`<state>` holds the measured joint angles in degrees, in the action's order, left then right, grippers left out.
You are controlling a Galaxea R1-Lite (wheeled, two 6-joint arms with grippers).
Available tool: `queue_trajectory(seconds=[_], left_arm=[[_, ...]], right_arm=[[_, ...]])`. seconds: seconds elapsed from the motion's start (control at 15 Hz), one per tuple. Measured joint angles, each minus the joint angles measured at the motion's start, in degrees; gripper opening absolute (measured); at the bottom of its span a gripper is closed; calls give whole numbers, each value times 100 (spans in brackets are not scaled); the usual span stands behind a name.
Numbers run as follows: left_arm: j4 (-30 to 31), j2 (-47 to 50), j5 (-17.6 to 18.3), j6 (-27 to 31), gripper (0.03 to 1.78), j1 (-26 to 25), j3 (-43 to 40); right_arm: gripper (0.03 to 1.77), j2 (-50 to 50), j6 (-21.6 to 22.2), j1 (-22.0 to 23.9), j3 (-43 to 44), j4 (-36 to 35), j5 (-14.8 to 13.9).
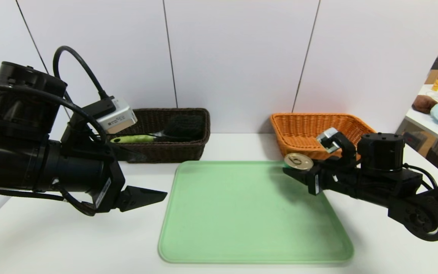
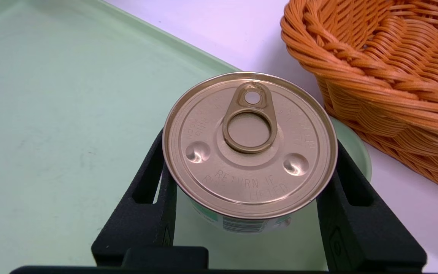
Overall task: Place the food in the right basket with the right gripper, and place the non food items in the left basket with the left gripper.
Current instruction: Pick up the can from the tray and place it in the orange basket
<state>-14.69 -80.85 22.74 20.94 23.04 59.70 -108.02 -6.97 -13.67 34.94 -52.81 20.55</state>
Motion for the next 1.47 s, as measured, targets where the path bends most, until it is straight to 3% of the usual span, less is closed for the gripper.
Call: queue_trajectory(seconds=[0.27,0.53,0.8,1.47], left_arm=[[0,37,-2,2,169,0,-2],[-2,80,0,6,169,0,-2],[0,116,0,2,169,5,2],[2,135,-6,-2,169,0,22]], right_arm=[[99,427,96,-94,83,461,260],[99,894,243,-140,408,1106,293],[99,1100,276,-79,767,1235,260],[99,538,229,1040,1842,1412,102]])
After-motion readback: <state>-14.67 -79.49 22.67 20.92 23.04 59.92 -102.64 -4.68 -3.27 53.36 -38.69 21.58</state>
